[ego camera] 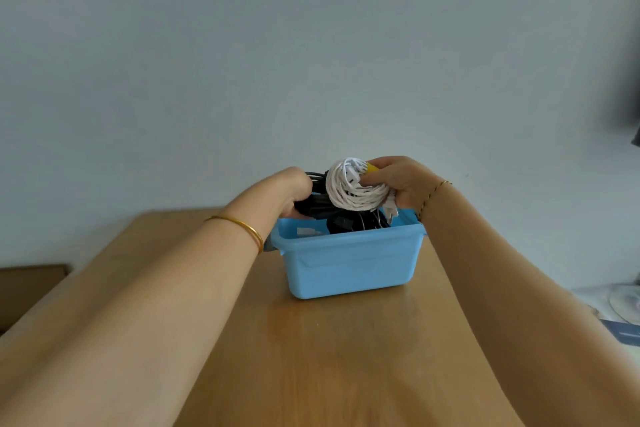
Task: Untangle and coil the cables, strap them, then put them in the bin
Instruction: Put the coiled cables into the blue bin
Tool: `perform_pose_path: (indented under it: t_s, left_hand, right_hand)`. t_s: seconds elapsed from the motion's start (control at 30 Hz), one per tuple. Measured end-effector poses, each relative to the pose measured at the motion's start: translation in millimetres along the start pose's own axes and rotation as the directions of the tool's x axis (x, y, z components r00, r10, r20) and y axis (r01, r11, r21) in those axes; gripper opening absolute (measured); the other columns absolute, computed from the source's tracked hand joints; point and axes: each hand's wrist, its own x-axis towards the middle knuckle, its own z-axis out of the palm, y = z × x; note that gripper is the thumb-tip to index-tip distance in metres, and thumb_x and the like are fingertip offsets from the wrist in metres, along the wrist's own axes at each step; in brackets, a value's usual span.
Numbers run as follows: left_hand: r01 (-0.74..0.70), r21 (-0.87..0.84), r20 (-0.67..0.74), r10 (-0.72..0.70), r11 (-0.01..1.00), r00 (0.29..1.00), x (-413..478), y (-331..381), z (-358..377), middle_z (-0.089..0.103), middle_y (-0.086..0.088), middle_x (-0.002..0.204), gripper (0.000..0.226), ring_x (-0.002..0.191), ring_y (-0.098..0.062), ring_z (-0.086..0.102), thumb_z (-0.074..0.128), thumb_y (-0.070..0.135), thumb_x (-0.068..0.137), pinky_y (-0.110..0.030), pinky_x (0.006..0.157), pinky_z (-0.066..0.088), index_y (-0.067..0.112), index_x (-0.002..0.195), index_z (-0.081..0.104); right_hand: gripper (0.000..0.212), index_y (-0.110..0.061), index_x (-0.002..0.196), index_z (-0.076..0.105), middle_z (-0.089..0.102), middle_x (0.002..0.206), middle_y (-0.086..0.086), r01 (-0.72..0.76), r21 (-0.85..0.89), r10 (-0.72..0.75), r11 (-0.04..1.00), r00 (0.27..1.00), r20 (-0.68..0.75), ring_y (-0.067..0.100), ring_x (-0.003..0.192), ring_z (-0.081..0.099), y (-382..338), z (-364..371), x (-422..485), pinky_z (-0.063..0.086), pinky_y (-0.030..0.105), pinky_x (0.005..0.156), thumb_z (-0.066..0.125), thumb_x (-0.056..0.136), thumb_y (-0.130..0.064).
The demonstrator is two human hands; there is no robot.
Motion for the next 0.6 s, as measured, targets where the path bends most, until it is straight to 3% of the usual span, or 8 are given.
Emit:
perform_pose_path:
  t_s: [0.13,0.2,0.27,0.37,0.47,0.53,0.6]
  left_hand:
    - [0.031,0.082,-0.074,-0.025,0.996,0.997,7.5,-2.3,5.2,0.055,-0.016,0.078,0.022,0.062,-0.027,0.055,0.031,-0.005,0.098,-0.028,0.037,0.049,0.002,0.095,0.052]
    - [0.035,0.120,-0.101,-0.023,0.992,0.995,9.8,-4.0,6.9,0.054,-0.016,0.079,0.023,0.067,-0.027,0.056,0.029,-0.003,0.099,-0.029,0.051,0.054,0.003,0.087,0.047]
    - [-0.012,0.148,-0.155,0.036,0.989,0.987,14.1,-4.5,8.3,0.054,-0.017,0.090,0.025,0.075,-0.027,0.056,0.031,-0.004,0.098,-0.036,0.065,0.056,0.005,0.078,0.044]
    - [-0.074,0.153,-0.210,0.105,0.986,0.972,16.8,-4.4,4.8,0.052,-0.022,0.102,0.016,0.071,-0.030,0.053,0.036,-0.009,0.094,-0.030,0.038,0.050,0.000,0.094,0.050]
    - [-0.112,0.177,-0.209,0.148,0.978,0.967,15.4,-6.0,-0.3,0.051,-0.024,0.104,0.020,0.077,-0.031,0.057,0.036,-0.010,0.093,-0.034,0.049,0.051,-0.002,0.107,0.048]
    - [-0.134,0.236,-0.221,0.187,0.963,0.957,12.6,-7.1,-3.8,0.051,-0.024,0.109,0.023,0.092,-0.035,0.058,0.036,-0.009,0.093,-0.035,0.058,0.052,-0.002,0.112,0.047]
    - [-0.134,0.307,-0.219,0.207,0.942,0.953,10.4,-8.0,-6.6,0.052,-0.025,0.112,0.026,0.098,-0.037,0.058,0.036,-0.009,0.093,-0.034,0.057,0.051,-0.003,0.117,0.046]
  right_hand:
    - [0.005,0.006,0.089,0.062,0.059,0.086,0.017,-0.038,-0.021,0.036,0.999,0.995,-0.090,0.030,0.078,0.060,8.5,-14.4,4.8,0.052,0.046,0.083,0.062,0.084,0.006]
    - [0.003,0.005,0.084,0.061,0.055,0.082,0.016,-0.052,-0.212,0.022,0.976,0.990,-0.139,0.027,0.077,0.056,8.9,-14.7,6.2,0.051,0.042,0.081,0.063,0.082,0.004]
    - [0.014,0.008,0.095,0.064,0.053,0.083,0.015,-0.038,-0.409,-0.028,0.912,0.987,-0.156,0.025,0.079,0.053,6.6,-11.6,8.3,0.047,0.037,0.075,0.061,0.083,0.002]
    - [0.024,0.012,0.106,0.061,0.052,0.084,0.014,-0.013,-0.534,-0.130,0.845,0.965,-0.228,0.024,0.079,0.049,4.7,-9.7,12.6,0.040,0.032,0.070,0.053,0.084,0.004]
    - [0.027,0.009,0.107,0.062,0.052,0.083,0.014,-0.045,-0.550,-0.143,0.834,0.945,-0.295,0.024,0.080,0.051,4.6,-11.5,16.9,0.046,0.036,0.072,0.047,0.085,0.006]
    - [0.018,0.008,0.093,0.062,0.050,0.079,0.011,-0.085,-0.609,-0.115,0.789,0.952,-0.282,0.023,0.077,0.055,4.2,-9.8,15.6,0.049,0.035,0.070,0.045,0.088,0.004]
    - [0.021,-0.001,0.070,0.047,0.046,0.072,0.008,-0.124,-0.667,-0.104,0.735,0.951,-0.292,0.017,0.064,0.050,5.8,-7.1,13.5,0.043,0.027,0.054,0.042,0.091,0.000]
